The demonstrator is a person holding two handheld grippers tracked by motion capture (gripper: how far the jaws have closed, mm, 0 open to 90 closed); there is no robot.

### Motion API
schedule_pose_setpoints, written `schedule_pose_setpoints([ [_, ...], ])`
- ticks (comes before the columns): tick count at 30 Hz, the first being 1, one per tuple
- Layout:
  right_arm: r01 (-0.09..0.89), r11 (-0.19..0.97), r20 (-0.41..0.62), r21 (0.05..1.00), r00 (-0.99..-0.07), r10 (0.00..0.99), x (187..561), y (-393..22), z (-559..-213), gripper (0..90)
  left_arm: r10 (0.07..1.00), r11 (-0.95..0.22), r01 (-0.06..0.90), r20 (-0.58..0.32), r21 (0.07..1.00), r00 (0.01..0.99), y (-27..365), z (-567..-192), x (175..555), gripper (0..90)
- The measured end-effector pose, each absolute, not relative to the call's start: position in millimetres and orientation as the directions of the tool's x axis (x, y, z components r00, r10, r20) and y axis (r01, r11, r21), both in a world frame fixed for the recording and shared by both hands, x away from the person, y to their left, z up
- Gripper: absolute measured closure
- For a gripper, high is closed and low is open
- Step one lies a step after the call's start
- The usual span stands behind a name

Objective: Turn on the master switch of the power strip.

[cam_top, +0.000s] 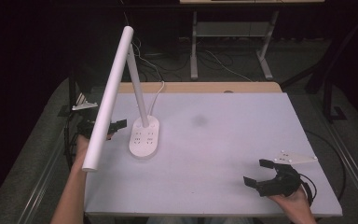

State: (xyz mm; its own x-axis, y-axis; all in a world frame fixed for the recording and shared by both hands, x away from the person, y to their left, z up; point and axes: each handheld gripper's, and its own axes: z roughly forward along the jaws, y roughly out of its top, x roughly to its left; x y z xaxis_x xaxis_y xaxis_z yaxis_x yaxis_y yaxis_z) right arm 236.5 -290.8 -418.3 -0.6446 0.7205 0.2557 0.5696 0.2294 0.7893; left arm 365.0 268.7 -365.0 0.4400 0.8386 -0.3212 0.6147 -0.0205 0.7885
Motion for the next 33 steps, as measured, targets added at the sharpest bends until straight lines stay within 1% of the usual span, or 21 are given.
schedule_pose_setpoints([
  [4,0.569,0.229,0.255,0.789,-0.644,0.722,237,-291,-418,0.3,0.827,-0.036,0.616,-0.322,0.787,0.460,267,-366,356,0.0],
  [8,0.567,0.225,0.253,0.792,-0.641,0.725,237,-291,-418,0.3,0.827,-0.019,0.599,-0.324,0.801,0.459,265,-367,346,0.0],
  [18,0.565,0.226,0.251,0.793,-0.642,0.724,236,-291,-418,0.3,0.818,-0.039,0.578,-0.306,0.815,0.487,255,-380,321,0.0],
  [22,0.568,0.228,0.253,0.791,-0.642,0.724,236,-291,-418,0.3,0.806,-0.036,0.577,-0.318,0.816,0.500,251,-386,313,0.0],
  [33,0.567,0.225,0.253,0.792,-0.641,0.724,236,-291,-418,0.3,0.776,-0.080,0.558,-0.300,0.826,0.555,228,-398,290,0.0],
])
